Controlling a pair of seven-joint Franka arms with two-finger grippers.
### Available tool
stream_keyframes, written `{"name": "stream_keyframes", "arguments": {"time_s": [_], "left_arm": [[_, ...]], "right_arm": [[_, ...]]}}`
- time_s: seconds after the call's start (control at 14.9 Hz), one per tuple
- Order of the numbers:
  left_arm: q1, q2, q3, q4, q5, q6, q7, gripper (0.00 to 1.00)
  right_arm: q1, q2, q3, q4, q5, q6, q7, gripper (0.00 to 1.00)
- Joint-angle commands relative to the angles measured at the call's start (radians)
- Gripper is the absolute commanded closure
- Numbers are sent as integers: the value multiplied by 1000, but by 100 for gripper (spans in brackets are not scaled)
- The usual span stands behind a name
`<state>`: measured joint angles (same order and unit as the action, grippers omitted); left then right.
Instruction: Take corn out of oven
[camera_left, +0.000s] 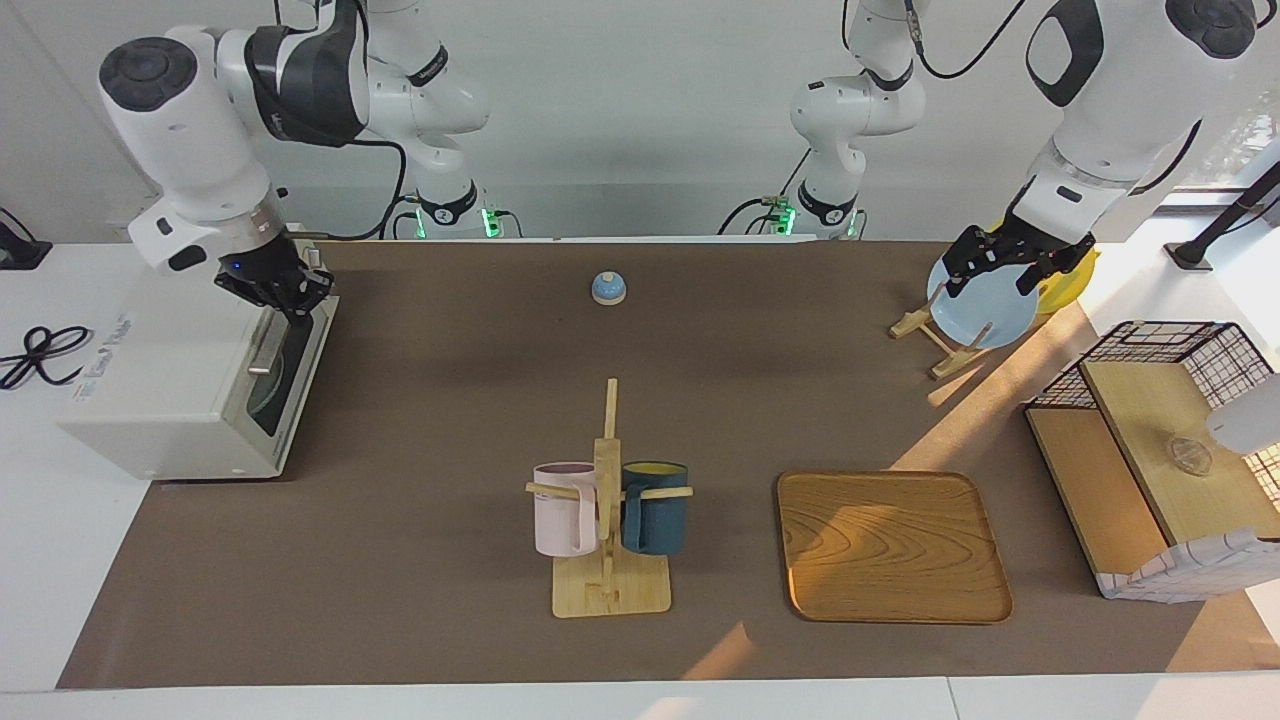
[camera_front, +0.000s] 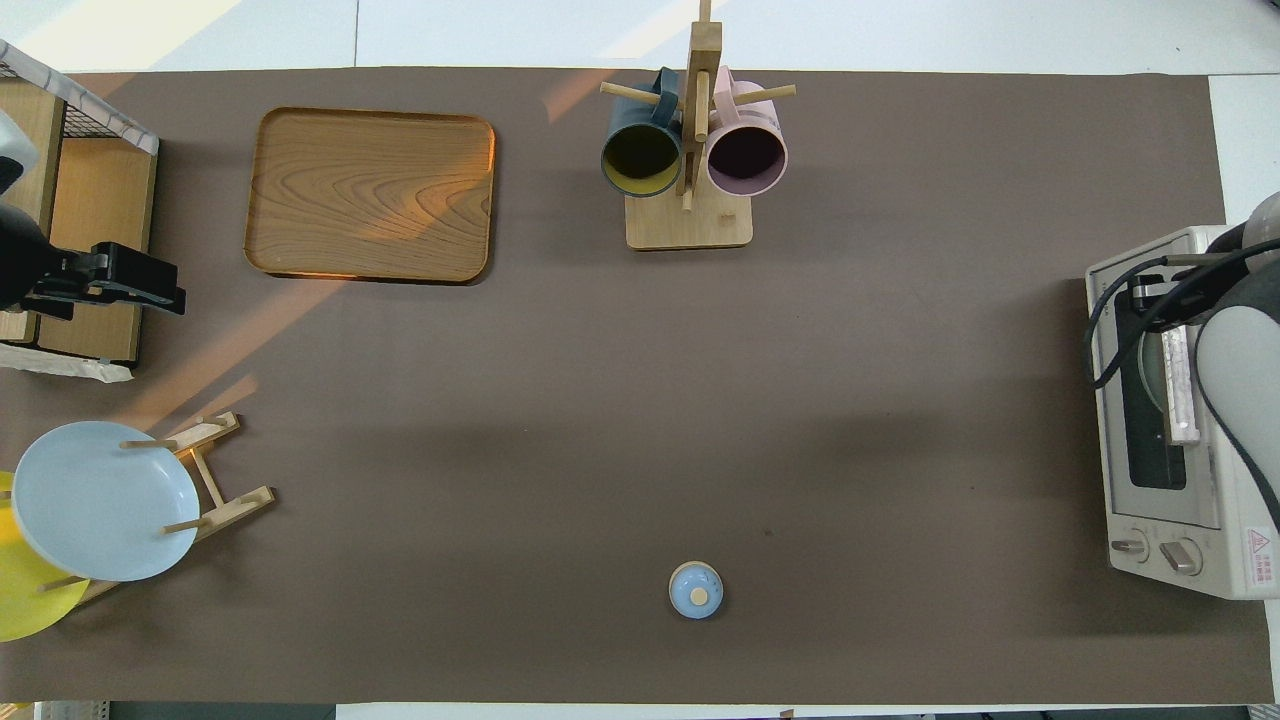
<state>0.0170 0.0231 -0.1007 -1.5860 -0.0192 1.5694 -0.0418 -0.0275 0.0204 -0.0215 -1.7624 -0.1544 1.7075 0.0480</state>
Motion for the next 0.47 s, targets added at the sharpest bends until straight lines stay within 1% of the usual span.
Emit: {"name": "stream_keyframes", "arguments": {"time_s": [0.0, 0.2, 0.4], "left_arm": [[8, -12, -5, -11, 4, 3, 0, 0], [8, -12, -5, -11, 4, 3, 0, 0], [8, -12, -5, -11, 4, 3, -1, 0]], "right_arm": [[-55, -17, 8, -58, -49, 43, -11, 100], [-95, -20, 9, -104, -51, 93, -11, 100], [-98, -20, 9, -131, -45, 132, -10, 100]]}}
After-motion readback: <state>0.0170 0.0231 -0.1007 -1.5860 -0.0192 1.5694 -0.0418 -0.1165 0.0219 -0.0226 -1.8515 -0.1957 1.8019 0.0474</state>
